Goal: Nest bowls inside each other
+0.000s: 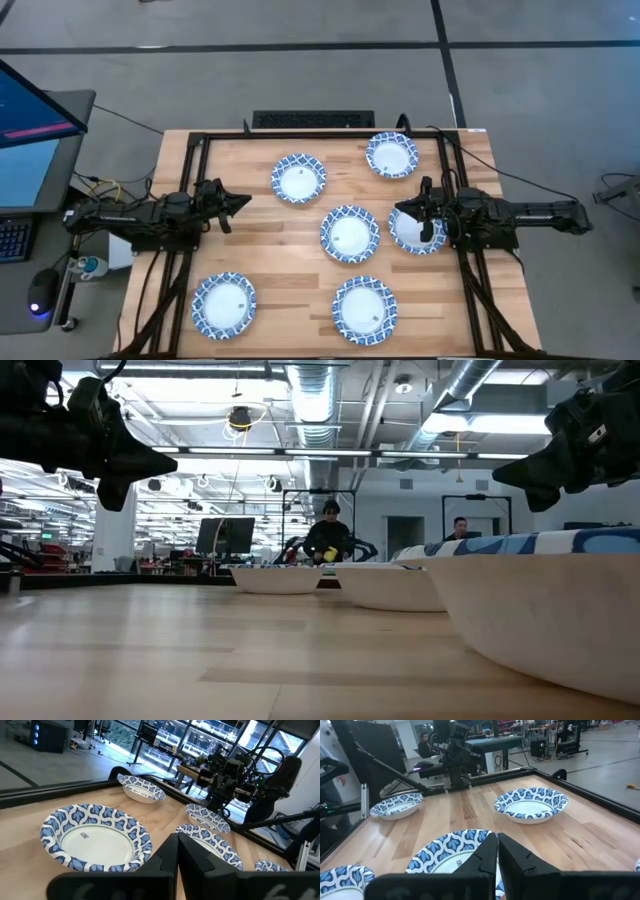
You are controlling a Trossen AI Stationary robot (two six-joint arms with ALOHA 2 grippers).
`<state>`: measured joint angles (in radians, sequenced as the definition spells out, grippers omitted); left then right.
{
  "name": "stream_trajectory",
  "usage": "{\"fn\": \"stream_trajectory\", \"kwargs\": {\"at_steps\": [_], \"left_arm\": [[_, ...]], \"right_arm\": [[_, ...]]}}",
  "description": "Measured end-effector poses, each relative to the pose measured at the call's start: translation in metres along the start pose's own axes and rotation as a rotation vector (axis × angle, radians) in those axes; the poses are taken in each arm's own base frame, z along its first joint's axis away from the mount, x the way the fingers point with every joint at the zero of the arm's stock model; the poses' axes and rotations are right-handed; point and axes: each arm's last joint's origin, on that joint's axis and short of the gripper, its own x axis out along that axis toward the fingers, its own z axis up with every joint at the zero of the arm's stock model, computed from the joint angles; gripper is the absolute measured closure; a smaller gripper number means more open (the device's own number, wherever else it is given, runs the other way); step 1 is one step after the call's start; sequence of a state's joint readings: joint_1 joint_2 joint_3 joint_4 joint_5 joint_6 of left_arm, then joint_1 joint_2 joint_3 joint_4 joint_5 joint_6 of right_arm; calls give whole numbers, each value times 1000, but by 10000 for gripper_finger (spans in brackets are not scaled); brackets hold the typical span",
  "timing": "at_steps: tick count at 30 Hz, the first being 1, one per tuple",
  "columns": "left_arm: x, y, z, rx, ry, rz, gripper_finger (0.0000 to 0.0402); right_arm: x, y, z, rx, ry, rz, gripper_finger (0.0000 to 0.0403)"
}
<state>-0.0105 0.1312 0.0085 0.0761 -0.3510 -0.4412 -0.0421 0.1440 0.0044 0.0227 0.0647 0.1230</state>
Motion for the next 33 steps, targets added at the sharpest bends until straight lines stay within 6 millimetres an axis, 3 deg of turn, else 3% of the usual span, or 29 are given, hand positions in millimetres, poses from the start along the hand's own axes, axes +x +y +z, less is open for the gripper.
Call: {"fn": "stream_trajectory", "kwargs": {"at_steps": [17, 27, 33], "left_arm": [[0, 0, 0, 89, -8, 15, 401], [0, 1, 1, 77, -19, 26, 401], [0, 0, 1, -20, -18, 17, 401]], "right_arm": [[0, 0, 0, 0, -1, 0, 365], [0, 0, 0, 0, -3, -9, 365], [0, -1, 1, 1, -11, -27, 365]]}}
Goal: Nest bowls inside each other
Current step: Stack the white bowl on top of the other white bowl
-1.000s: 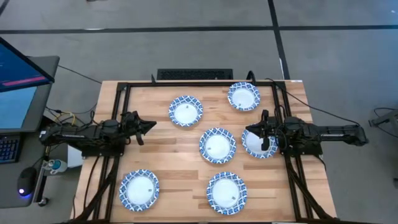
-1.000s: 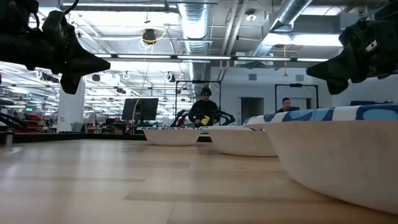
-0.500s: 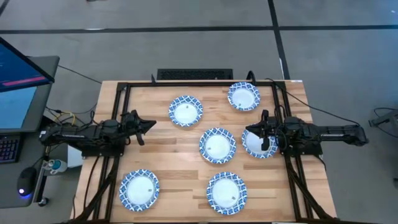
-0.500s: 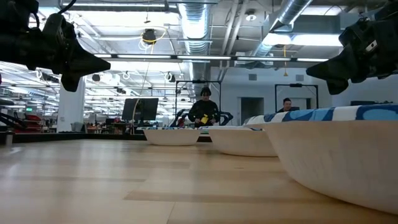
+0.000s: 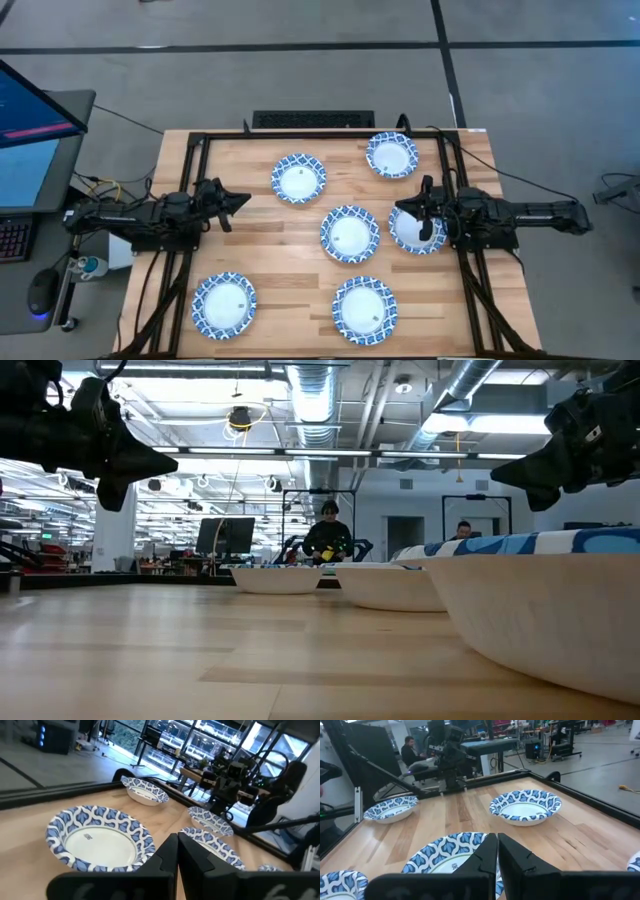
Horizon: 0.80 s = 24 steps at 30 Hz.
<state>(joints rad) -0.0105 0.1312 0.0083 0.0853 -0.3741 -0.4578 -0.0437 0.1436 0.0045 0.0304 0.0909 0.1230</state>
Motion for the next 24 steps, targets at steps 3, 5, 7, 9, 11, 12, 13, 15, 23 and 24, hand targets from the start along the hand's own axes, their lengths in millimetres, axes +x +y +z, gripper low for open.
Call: {"fn": "stream_trajectory", "kwargs": {"at_steps": [3, 5, 7, 9, 11, 12, 13, 15, 23, 24], "left_arm": [[0, -1, 1, 15, -2, -4, 401], [-1, -3, 5, 42, -3, -22, 401], [-2, -7, 13, 49, -32, -59, 401], [-3, -12, 23, 54, -59, -89, 401], [-5, -16, 34, 79, -75, -99, 401], [-6, -19, 40, 96, -82, -101, 401], [-7, -21, 45, 114, -85, -101, 401], [-8, -26, 57, 159, -66, -92, 401], [2, -58, 113, 250, 14, -29, 401], [5, -63, 122, 254, 3, -17, 401]], "right_arm": [[0, 0, 0, 4, -1, 0, 365], [0, 0, 3, 81, -29, -21, 365], [0, 0, 6, 235, -66, -29, 365], [0, 0, 9, 335, -103, -14, 365], [-1, 0, 12, 384, -126, -3, 365], [-1, 0, 13, 400, -125, -3, 365], [-1, 1, 15, 417, -130, -1, 365], [-3, 1, 22, 452, -176, 16, 365], [-7, 3, 40, 466, -295, 62, 365], [-7, 3, 39, 465, -286, 59, 365]]}}
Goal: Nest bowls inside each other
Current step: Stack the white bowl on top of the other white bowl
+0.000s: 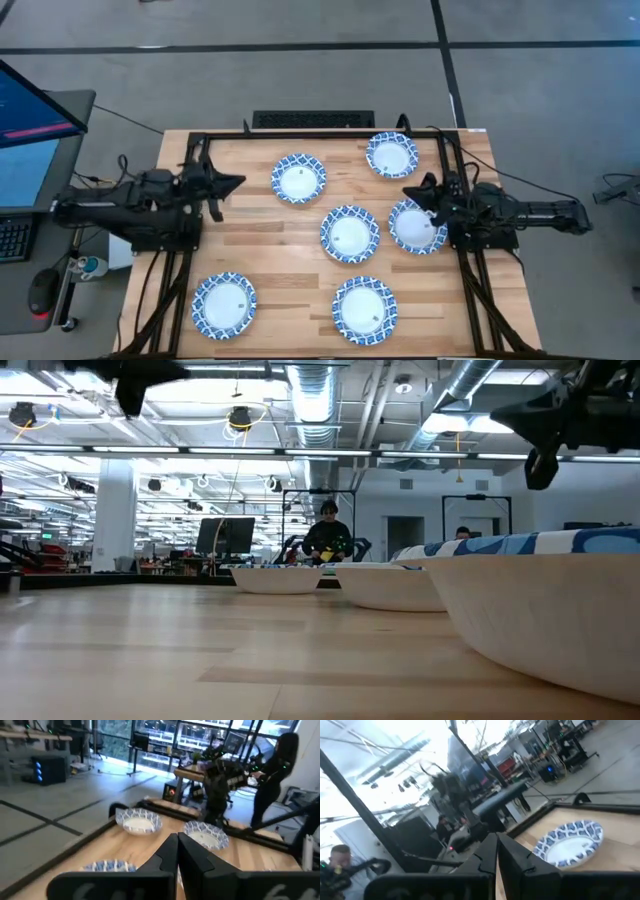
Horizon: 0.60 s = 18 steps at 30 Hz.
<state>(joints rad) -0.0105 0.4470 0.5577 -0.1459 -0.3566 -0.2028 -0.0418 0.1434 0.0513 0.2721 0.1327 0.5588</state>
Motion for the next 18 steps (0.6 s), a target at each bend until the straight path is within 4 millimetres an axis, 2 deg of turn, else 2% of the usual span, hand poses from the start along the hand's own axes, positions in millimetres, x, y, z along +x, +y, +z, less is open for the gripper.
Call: {"fn": "stream_trajectory", "kwargs": {"at_steps": [3, 6, 11, 14, 18], "left_arm": [[7, -6, 28, 6, 0, 67, 401], [15, -12, 46, 74, 108, 135, 401], [38, -20, 52, 203, 323, 226, 401], [56, -27, 53, 207, 314, 271, 401], [81, -35, 58, 237, 261, 259, 401]], "right_arm": [[0, 0, 0, 17, -4, 4, 365], [0, 1, 0, 18, 6, 22, 365], [3, 13, 12, -16, 95, 73, 365], [5, 25, 30, -145, 168, 45, 365], [7, 48, 71, -338, 260, -47, 365]]}}
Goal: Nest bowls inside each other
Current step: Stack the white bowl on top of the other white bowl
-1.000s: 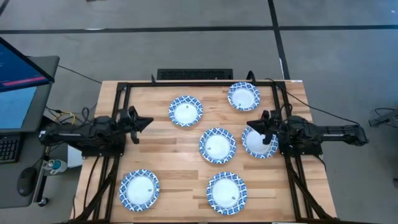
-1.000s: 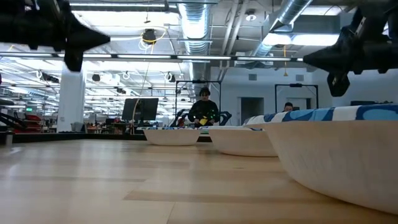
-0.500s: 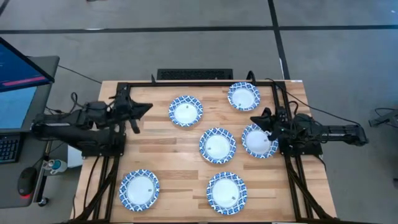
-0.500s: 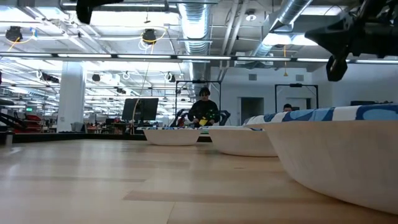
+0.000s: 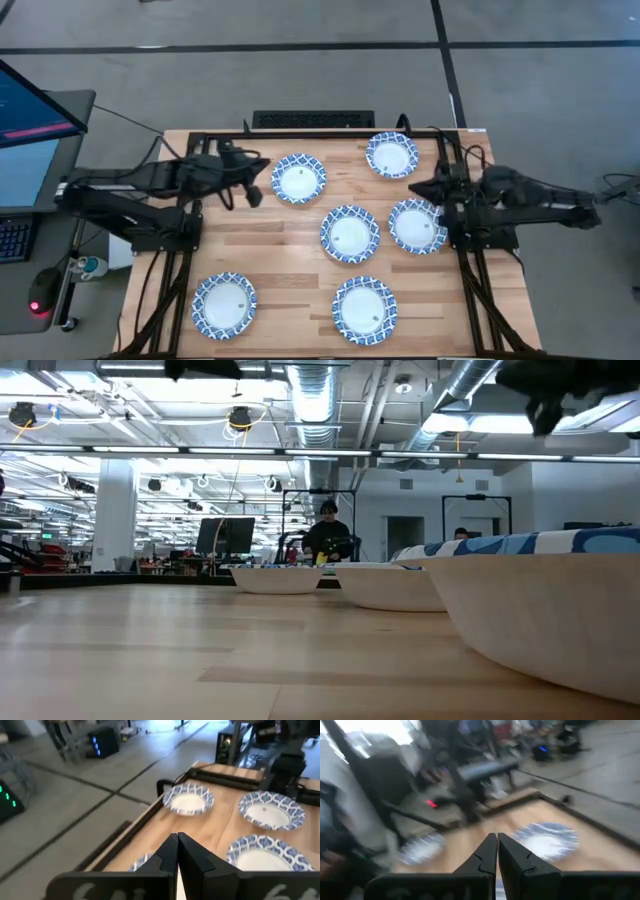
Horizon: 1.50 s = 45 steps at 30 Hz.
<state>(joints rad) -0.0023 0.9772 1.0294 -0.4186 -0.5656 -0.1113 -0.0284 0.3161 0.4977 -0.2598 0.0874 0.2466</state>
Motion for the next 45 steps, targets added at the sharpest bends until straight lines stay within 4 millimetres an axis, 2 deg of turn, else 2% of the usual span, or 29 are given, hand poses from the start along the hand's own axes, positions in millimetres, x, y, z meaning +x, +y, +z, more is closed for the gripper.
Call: {"fn": "stream_trajectory", "kwargs": {"at_steps": [5, 10, 16, 21, 24, 30, 33, 36, 40, 45], "left_arm": [[20, -5, 11, 39, 10, 2, 401], [36, 4, 18, -148, 38, 5, 401], [51, 15, 14, -98, 96, -53, 401], [74, 21, 5, -100, 181, -83, 401], [97, 18, 1, -104, 179, -155, 401], [157, 4, -11, -78, 92, -349, 401], [185, 5, -24, -166, 85, -356, 401], [205, 13, -35, -245, 94, -327, 401], [211, 21, -39, -243, 99, -300, 401], [206, 27, -33, -259, 80, -339, 401]], "right_arm": [[-7, 8, 48, -172, 200, -157, 365], [-2, 10, 63, -178, 462, -268, 365], [15, 12, 62, -209, 587, -300, 365], [29, 7, 60, -276, 606, -451, 365], [36, 3, 59, -273, 600, -534, 365], [40, -4, 64, -181, 540, -590, 365], [42, -4, 67, -142, 494, -594, 365], [40, -3, 68, -99, 470, -600, 365], [42, -5, 63, -77, 479, -609, 365], [49, -7, 51, -83, 520, -611, 365]]}}
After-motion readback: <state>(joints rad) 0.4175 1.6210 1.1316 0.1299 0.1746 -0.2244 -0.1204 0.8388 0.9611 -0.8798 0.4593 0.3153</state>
